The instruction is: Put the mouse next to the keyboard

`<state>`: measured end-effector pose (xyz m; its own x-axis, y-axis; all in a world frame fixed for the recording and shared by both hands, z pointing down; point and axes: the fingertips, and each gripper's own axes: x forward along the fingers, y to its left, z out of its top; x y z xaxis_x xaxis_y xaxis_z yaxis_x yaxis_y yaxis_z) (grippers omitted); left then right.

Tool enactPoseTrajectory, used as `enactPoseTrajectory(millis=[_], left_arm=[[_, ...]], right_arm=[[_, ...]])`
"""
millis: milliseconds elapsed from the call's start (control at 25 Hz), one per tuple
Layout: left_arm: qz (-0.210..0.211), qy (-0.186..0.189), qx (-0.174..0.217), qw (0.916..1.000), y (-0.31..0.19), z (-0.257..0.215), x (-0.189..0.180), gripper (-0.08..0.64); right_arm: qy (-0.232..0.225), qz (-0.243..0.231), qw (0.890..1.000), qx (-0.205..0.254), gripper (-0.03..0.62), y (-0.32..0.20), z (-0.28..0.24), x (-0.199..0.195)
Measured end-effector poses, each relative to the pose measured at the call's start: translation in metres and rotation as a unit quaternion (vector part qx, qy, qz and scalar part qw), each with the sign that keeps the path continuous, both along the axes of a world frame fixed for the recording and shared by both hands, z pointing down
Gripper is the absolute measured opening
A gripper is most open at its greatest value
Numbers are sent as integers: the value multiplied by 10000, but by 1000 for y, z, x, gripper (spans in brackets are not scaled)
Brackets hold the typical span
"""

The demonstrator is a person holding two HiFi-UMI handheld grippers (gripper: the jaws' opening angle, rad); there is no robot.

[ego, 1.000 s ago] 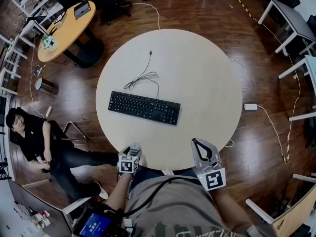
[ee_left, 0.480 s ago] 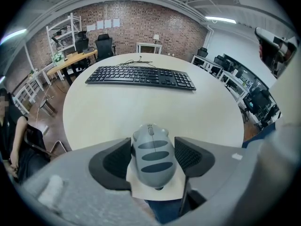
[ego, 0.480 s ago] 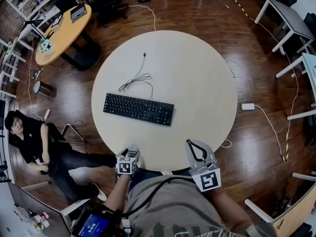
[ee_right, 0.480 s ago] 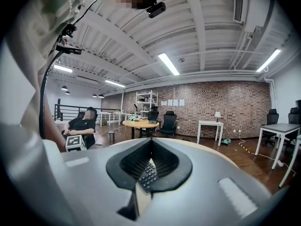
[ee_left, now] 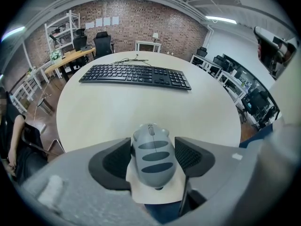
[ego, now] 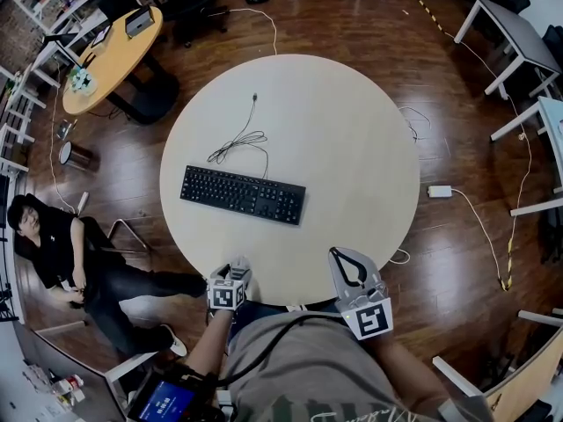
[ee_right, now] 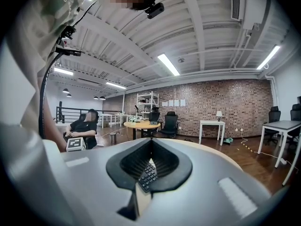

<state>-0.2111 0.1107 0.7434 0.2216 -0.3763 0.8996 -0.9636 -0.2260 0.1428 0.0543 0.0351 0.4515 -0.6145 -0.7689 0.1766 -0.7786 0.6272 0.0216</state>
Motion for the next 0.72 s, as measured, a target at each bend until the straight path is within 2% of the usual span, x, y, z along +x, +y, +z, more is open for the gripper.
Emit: enactPoseTrajectory(millis=[720], left_arm=[[-107, -10, 0, 9999, 0, 0, 15, 304]], right_arm=[[-106, 432, 9990, -30, 5, -24, -1, 41]])
